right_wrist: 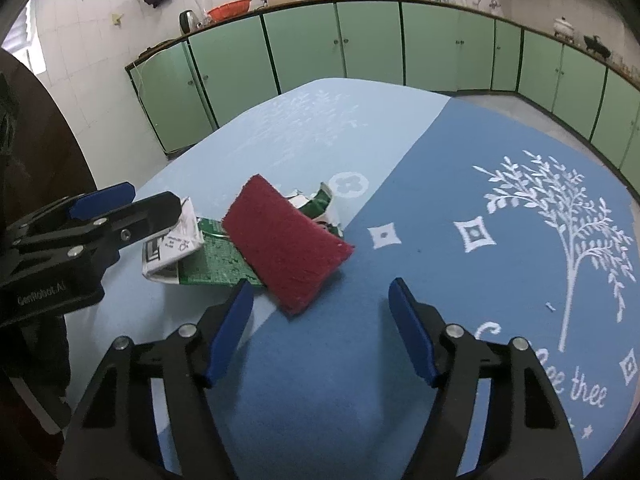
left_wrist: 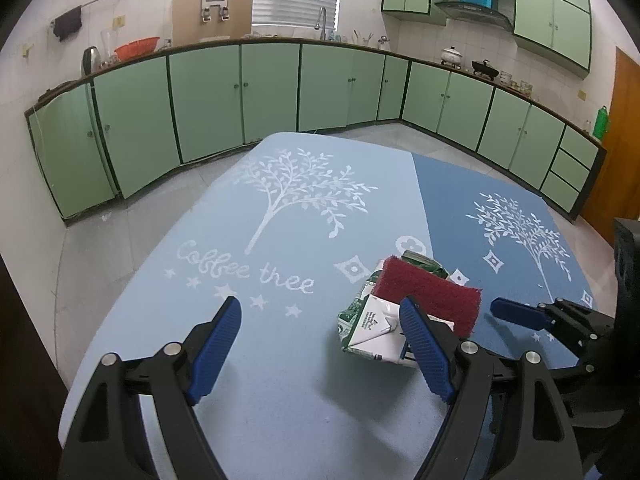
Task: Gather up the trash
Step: 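Grasp the second dark-red scouring pad with the right gripper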
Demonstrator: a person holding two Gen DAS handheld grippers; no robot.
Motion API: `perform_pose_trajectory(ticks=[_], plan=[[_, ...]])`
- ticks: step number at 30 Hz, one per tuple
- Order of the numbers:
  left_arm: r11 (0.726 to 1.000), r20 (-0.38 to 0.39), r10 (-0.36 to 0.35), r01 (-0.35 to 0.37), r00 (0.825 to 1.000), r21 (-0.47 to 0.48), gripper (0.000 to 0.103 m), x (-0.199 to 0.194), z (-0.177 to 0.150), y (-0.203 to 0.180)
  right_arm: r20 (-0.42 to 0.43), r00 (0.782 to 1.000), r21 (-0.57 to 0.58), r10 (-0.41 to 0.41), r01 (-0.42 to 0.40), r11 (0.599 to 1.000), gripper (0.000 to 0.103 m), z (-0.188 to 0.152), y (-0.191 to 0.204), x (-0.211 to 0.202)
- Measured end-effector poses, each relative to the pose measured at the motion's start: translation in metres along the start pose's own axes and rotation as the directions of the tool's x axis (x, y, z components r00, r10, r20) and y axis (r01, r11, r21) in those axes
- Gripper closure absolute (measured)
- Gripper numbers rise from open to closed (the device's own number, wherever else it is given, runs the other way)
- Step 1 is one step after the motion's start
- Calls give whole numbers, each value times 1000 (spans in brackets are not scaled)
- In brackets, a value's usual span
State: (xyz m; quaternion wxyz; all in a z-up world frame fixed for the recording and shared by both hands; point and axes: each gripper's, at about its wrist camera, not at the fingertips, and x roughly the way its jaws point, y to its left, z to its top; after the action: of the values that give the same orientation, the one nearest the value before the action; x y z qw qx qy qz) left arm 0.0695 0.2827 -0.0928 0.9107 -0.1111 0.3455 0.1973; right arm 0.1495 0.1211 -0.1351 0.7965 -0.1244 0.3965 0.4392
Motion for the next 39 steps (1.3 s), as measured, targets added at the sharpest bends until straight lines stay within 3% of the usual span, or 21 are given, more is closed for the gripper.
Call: perform_pose_trajectory(ticks=[4, 6, 28, 39], plan=[[1000, -4, 2, -2, 1000, -3, 23, 4, 0, 1, -28, 998, -6, 49, -49, 999, 68, 3, 4, 8], [1000, -8, 0, 0, 1000, -6, 23, 5, 0, 2, -29, 997, -3, 68, -68, 998, 75, 4, 4, 8], [998, -6, -55, 55, 998, 21, 23, -1, -5, -27, 96, 995, 149, 6, -21, 989, 80, -23, -34, -42], [997, -24, -70, 71, 997, 43, 23, 6, -6, -44, 41, 999, 191, -7, -1, 982, 82, -60, -50, -60]])
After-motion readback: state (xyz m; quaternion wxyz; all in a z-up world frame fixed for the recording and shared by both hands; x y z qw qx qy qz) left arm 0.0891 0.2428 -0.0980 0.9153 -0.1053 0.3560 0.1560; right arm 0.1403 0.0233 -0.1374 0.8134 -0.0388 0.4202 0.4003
